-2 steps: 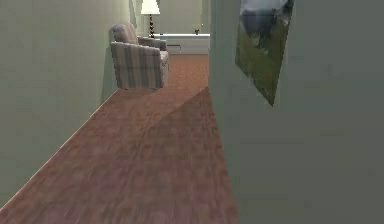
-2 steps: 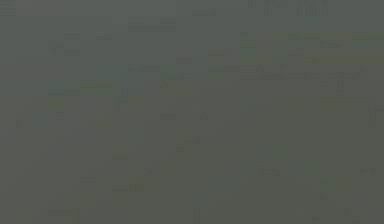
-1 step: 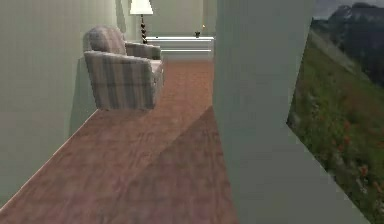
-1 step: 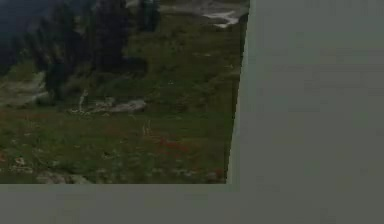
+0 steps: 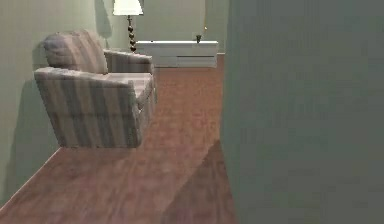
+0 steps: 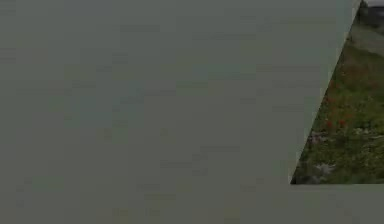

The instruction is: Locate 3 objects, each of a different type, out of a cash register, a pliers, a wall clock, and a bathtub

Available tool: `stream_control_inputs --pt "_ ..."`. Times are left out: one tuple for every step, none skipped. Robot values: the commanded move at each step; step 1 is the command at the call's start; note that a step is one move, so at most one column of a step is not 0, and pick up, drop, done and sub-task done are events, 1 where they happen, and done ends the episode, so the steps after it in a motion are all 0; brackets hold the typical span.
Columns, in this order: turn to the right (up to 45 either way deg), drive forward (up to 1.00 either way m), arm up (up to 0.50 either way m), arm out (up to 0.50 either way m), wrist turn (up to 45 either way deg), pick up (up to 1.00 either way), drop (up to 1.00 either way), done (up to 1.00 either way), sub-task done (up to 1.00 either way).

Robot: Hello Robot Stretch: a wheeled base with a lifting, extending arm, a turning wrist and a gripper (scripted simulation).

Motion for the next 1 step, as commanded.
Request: stream_control_inputs --pt "0.0 1.0 0.0 0.0 0.0 0.0 0.0 0.0 0.0"
